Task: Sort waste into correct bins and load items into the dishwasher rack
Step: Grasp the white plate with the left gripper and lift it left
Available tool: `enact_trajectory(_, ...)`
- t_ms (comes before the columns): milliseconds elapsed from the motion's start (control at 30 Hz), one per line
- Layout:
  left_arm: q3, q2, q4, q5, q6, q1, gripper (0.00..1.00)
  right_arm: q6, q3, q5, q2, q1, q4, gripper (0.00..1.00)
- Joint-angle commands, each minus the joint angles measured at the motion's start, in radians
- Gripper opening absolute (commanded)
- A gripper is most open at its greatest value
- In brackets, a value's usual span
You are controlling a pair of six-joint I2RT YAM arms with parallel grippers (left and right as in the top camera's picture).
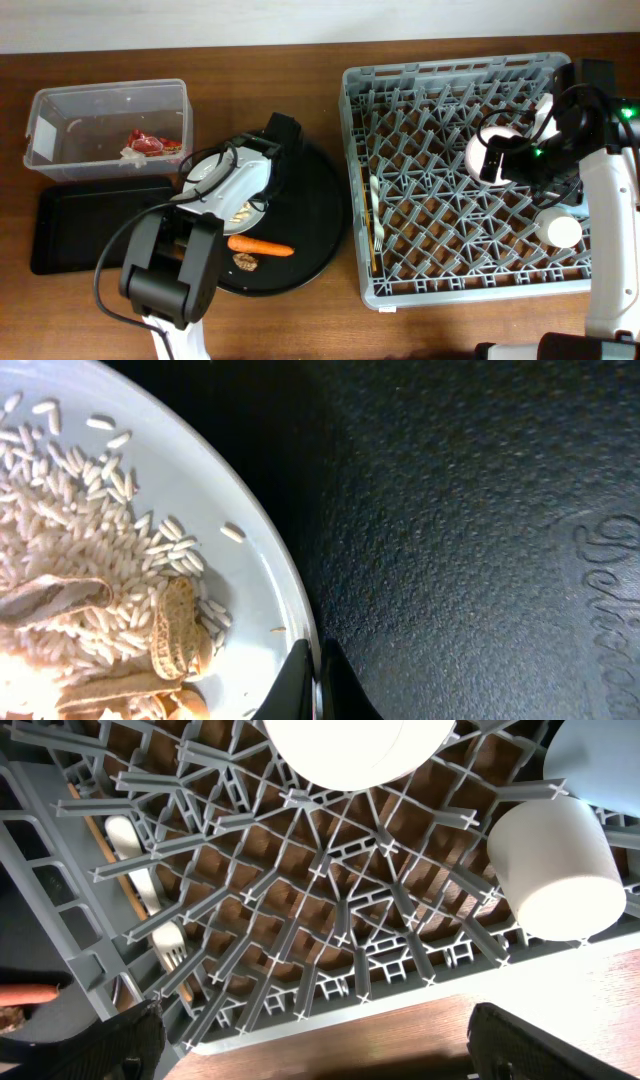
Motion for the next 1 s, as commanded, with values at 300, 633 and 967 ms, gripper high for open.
enact_trajectory(300,0.294,0.050,-0.338,-0.042,-0.038,0.007,0.00,-0.007,-0.012,-0.009,-0.002,-0.001,-0.004,1.00)
enact_trajectory(633,0.408,0.043,-0.555,-0.076,-0.115,0.007,0.00,-0.007,-0.012,-0.009,-0.002,-0.001,-0.004,0.99)
enact_trajectory(967,0.408,-0.120,-0.606,-0.053,-0.097,0.248,0.00,-0.007,-0.012,-0.008,-0.002,-0.001,-0.002,1.00)
